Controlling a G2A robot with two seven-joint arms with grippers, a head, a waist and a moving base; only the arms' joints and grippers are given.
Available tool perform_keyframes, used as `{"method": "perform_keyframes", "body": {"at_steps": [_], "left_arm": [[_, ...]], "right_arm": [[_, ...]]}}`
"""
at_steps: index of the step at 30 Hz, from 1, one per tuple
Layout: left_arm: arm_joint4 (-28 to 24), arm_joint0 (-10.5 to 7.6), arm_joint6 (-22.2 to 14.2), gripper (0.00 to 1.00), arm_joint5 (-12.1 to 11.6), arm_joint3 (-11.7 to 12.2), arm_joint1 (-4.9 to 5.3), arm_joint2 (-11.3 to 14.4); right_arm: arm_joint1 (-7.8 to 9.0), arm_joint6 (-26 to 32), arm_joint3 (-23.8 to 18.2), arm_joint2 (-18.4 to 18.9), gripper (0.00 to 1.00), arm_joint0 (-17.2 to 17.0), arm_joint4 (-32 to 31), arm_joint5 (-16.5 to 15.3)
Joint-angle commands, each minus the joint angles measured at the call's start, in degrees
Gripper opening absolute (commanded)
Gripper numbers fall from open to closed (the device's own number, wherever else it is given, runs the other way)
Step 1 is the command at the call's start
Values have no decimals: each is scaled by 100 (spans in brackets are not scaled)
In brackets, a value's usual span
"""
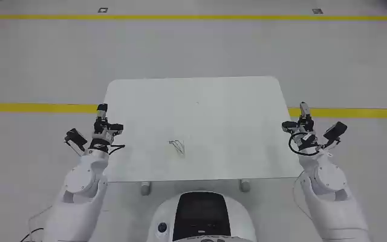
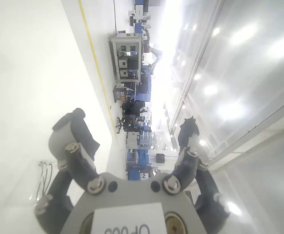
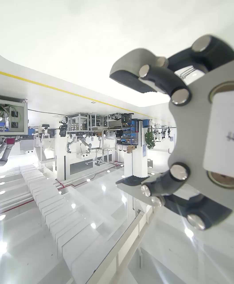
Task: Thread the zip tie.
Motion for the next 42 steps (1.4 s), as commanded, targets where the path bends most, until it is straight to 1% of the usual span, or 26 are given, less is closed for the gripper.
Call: {"method": "perform_keyframes", "body": {"at_steps": [1, 2, 3, 5, 6, 8, 10, 11, 12, 13, 15, 16, 19, 20, 32, 35, 37, 39, 40, 42], "left_arm": [[0, 0, 0, 100, 0, 0, 0, 0], [0, 0, 0, 100, 0, 0, 0, 0], [0, 0, 0, 100, 0, 0, 0, 0], [0, 0, 0, 100, 0, 0, 0, 0], [0, 0, 0, 100, 0, 0, 0, 0], [0, 0, 0, 100, 0, 0, 0, 0], [0, 0, 0, 100, 0, 0, 0, 0], [0, 0, 0, 100, 0, 0, 0, 0], [0, 0, 0, 100, 0, 0, 0, 0], [0, 0, 0, 100, 0, 0, 0, 0], [0, 0, 0, 100, 0, 0, 0, 0], [0, 0, 0, 100, 0, 0, 0, 0], [0, 0, 0, 100, 0, 0, 0, 0], [0, 0, 0, 100, 0, 0, 0, 0], [0, 0, 0, 100, 0, 0, 0, 0], [0, 0, 0, 100, 0, 0, 0, 0], [0, 0, 0, 100, 0, 0, 0, 0], [0, 0, 0, 100, 0, 0, 0, 0], [0, 0, 0, 100, 0, 0, 0, 0], [0, 0, 0, 100, 0, 0, 0, 0]], "right_arm": [[0, 0, 0, 0, 78, 0, 0, 0], [0, 0, 0, 0, 78, 0, 0, 0], [2, 38, -52, -5, 100, 25, -55, -38], [7, 155, -87, -33, 100, 72, -231, -113], [12, 330, -131, -79, 100, 134, -359, -122], [22, 595, -174, -142, 100, 252, -554, -61], [46, 1012, -242, -299, 100, 455, -1002, 115], [54, 1183, -246, -376, 100, 547, -1145, 251], [74, 1464, -302, -505, 100, 698, -1513, 431], [78, 1583, -349, -603, 100, 813, -1717, 453], [95, 1956, -348, -844, 100, 1013, -2173, 655], [99, 2158, -350, -1001, 100, 1176, -2430, 645], [101, 2698, -139, -1411, 100, 1513, -2908, 850], [98, 2768, -104, -1479, 100, 1586, -2961, 841], [98, 2768, -104, -1479, 100, 1586, -2961, 841], [104, 2772, -131, -1502, 100, 1609, -3140, 812], [118, 3136, -161, -1577, 100, 1800, -3291, 745], [129, 3565, -52, -1684, 100, 2079, -3443, 701], [135, 3871, 17, -1804, 100, 2334, -3651, 675], [127, 4362, 224, -2037, 100, 2737, -3854, 733]]}}
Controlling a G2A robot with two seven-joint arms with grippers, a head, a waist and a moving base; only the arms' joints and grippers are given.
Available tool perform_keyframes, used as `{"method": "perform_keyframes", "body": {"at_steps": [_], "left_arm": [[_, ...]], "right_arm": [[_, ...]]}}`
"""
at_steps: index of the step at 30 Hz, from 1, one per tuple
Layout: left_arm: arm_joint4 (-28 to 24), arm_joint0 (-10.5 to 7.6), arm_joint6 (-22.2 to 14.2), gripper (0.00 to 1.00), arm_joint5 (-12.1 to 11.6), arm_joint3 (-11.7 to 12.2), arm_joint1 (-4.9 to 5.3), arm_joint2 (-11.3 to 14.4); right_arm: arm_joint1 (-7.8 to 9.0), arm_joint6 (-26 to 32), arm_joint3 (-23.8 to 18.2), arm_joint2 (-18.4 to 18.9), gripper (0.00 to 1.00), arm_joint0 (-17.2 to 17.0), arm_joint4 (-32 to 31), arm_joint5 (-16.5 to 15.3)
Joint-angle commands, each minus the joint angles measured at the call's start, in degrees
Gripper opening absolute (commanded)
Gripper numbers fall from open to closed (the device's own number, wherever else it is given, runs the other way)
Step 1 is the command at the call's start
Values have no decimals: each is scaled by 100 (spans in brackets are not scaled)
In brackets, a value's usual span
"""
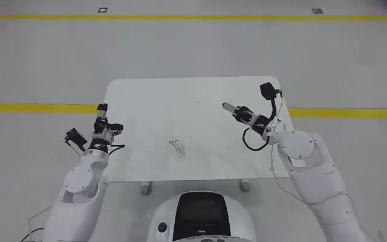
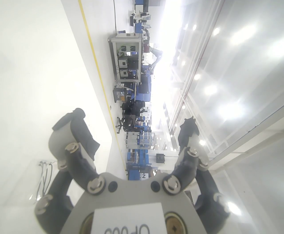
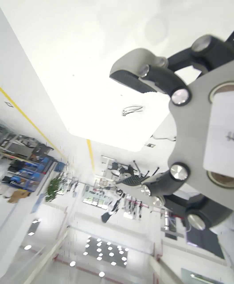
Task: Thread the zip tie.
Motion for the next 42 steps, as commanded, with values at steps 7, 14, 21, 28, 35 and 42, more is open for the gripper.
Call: {"method": "perform_keyframes", "body": {"at_steps": [7, 14, 21, 28, 35, 42], "left_arm": [[0, 0, 0, 100, 0, 0, 0, 0], [0, 0, 0, 100, 0, 0, 0, 0], [0, 0, 0, 100, 0, 0, 0, 0], [0, 0, 0, 100, 0, 0, 0, 0], [0, 0, 0, 100, 0, 0, 0, 0], [0, 0, 0, 100, 0, 0, 0, 0]], "right_arm": [[-183, 1716, 1012, -1467, 100, 1803, -958, 150], [-399, 2177, 1685, -2222, 100, 2362, -738, 297], [-399, 2177, 1685, -2222, 100, 2362, -738, 297], [-406, 2187, 1631, -2244, 100, 2379, -712, 237], [-831, 2488, 2377, -3262, 100, 3479, -527, -404], [-1636, 2232, 3849, -4501, 100, 4380, -169, -915]]}}
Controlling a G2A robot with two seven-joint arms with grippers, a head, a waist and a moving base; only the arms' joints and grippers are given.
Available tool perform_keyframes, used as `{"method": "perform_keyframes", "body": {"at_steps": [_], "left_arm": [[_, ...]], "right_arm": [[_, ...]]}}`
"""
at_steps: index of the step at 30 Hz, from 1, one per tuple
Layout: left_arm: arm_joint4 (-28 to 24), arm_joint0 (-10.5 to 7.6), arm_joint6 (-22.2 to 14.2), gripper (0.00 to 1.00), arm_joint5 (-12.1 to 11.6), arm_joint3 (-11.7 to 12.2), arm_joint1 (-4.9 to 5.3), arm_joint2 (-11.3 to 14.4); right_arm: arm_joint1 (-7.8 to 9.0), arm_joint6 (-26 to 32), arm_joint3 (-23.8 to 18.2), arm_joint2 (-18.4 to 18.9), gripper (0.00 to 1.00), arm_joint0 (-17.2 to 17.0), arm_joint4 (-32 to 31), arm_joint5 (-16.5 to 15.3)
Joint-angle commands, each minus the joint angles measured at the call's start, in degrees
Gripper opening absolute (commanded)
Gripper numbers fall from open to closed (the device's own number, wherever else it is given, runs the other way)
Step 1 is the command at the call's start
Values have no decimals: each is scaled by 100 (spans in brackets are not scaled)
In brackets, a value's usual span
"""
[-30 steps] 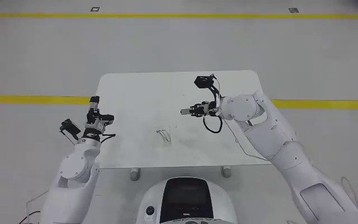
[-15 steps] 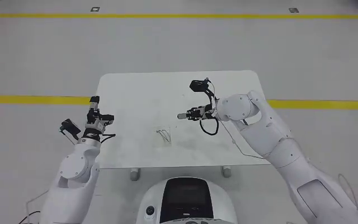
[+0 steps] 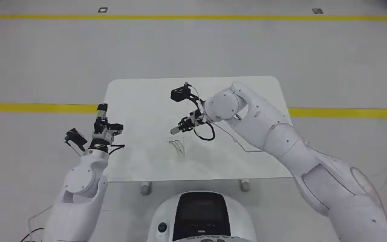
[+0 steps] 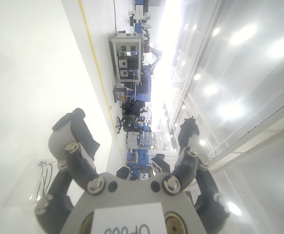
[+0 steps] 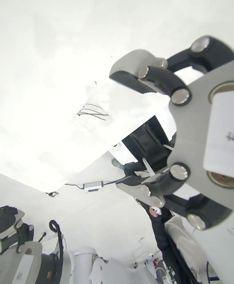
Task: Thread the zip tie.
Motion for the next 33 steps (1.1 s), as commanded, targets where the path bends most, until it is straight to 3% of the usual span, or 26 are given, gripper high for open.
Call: {"method": "perform_keyframes", "body": {"at_steps": [1, 7, 19, 25, 33], "left_arm": [[0, 0, 0, 100, 0, 0, 0, 0], [0, 0, 0, 100, 0, 0, 0, 0], [0, 0, 0, 100, 0, 0, 0, 0], [0, 0, 0, 100, 0, 0, 0, 0], [0, 0, 0, 100, 0, 0, 0, 0]], "right_arm": [[-219, -75, 345, -300, 100, 131, 18, -57], [-743, -289, 1196, -774, 100, 253, 229, -320], [-744, -285, 1173, -786, 100, 239, 212, -318], [-929, -48, 998, -1059, 100, 231, -268, 284], [-1536, 213, 1771, -1431, 100, 370, -332, 613]]}}
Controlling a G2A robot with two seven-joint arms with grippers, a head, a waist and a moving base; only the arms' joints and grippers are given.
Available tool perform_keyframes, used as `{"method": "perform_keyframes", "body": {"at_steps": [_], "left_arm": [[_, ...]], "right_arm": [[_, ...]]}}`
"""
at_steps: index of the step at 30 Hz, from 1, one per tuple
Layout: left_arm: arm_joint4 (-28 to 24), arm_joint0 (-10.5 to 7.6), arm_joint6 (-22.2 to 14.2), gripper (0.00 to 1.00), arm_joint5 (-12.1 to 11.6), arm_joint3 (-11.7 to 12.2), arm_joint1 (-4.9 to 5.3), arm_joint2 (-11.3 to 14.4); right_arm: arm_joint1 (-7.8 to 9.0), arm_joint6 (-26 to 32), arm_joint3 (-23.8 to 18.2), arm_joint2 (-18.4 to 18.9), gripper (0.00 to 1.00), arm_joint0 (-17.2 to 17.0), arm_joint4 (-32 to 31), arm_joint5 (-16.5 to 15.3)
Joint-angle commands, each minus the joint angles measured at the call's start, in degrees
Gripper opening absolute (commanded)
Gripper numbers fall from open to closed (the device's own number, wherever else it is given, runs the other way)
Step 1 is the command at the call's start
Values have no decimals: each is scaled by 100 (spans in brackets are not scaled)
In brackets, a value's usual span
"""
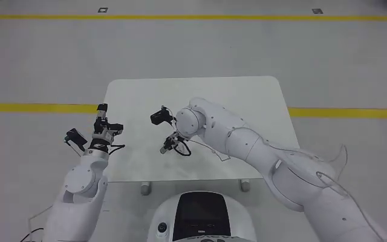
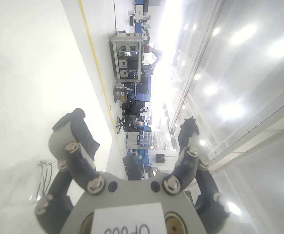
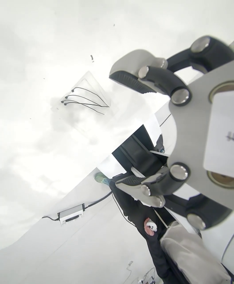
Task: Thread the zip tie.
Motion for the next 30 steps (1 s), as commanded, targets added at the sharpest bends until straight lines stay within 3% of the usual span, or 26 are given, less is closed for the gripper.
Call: {"method": "perform_keyframes", "body": {"at_steps": [1, 5, 16, 22, 30], "left_arm": [[0, 0, 0, 100, 0, 0, 0, 0], [0, 0, 0, 100, 0, 0, 0, 0], [0, 0, 0, 100, 0, 0, 0, 0], [0, 0, 0, 100, 0, 0, 0, 0], [0, 0, 0, 100, 0, 0, 0, 0]], "right_arm": [[-145, 20, 222, -52, 100, 19, 27, 10], [-375, -190, 629, -74, 100, 132, -29, -146], [-378, -221, 606, -84, 100, 115, -55, -135], [-550, -150, 465, -255, 100, 21, -560, 708], [-1003, 52, 863, -529, 100, 18, -1141, 1298]]}}
